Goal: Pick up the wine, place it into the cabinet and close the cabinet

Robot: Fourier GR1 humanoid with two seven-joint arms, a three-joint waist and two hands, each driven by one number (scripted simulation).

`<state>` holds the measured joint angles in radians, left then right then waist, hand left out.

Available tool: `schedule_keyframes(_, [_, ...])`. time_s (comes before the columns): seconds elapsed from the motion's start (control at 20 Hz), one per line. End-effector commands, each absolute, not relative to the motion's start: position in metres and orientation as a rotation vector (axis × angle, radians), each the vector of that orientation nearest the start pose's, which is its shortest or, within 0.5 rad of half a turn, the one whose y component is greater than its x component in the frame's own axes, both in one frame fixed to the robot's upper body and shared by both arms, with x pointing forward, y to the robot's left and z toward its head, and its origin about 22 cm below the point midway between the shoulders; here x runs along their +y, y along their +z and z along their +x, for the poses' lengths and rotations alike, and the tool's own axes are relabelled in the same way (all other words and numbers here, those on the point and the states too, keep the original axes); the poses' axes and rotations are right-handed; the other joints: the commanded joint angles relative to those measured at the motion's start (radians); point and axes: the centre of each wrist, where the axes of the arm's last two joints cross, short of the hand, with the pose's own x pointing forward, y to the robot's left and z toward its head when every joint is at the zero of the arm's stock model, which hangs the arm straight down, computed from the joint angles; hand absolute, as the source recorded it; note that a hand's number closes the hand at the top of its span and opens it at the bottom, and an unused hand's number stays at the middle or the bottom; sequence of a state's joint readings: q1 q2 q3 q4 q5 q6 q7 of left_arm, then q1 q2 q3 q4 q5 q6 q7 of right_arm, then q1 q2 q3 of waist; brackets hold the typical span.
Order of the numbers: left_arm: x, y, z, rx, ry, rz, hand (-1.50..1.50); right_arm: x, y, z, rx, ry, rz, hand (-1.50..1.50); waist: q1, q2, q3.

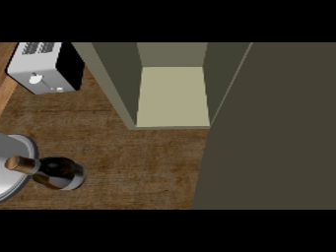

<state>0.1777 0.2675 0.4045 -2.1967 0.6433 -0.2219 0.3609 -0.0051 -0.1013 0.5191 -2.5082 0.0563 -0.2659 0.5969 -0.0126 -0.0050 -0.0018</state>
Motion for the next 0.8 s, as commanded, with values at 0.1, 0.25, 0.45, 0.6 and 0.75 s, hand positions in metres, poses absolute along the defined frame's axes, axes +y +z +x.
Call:
schedule_keyframes(0.1, [0.327, 0.115, 0.155, -1.792, 0.040, -0.148, -1.50, -0.169, 0.208, 0.106, -1.940, 0.116, 0.263, -1.50, 0.009, 0.002, 0.001])
schedule_keyframes(0.25, [0.350, 0.100, 0.174, -1.778, 0.054, -0.123, -1.50, -0.185, 0.216, 0.087, -1.933, 0.132, 0.268, -1.50, -0.002, 0.002, 0.001])
schedule_keyframes(0.45, [0.348, 0.069, 0.169, -1.772, 0.059, -0.106, -1.50, -0.172, 0.213, 0.095, -1.949, 0.101, 0.279, -1.50, 0.003, 0.001, 0.000])
schedule_keyframes(0.6, [0.367, 0.061, 0.160, -1.755, 0.071, -0.049, -1.50, -0.173, 0.218, 0.096, -1.951, 0.113, 0.257, -1.50, 0.005, 0.000, -0.001])
schedule_keyframes(0.75, [0.370, 0.042, 0.172, -1.756, 0.050, -0.043, -1.50, -0.181, 0.223, 0.088, -1.946, 0.127, 0.270, -1.50, -0.005, 0.001, 0.000])
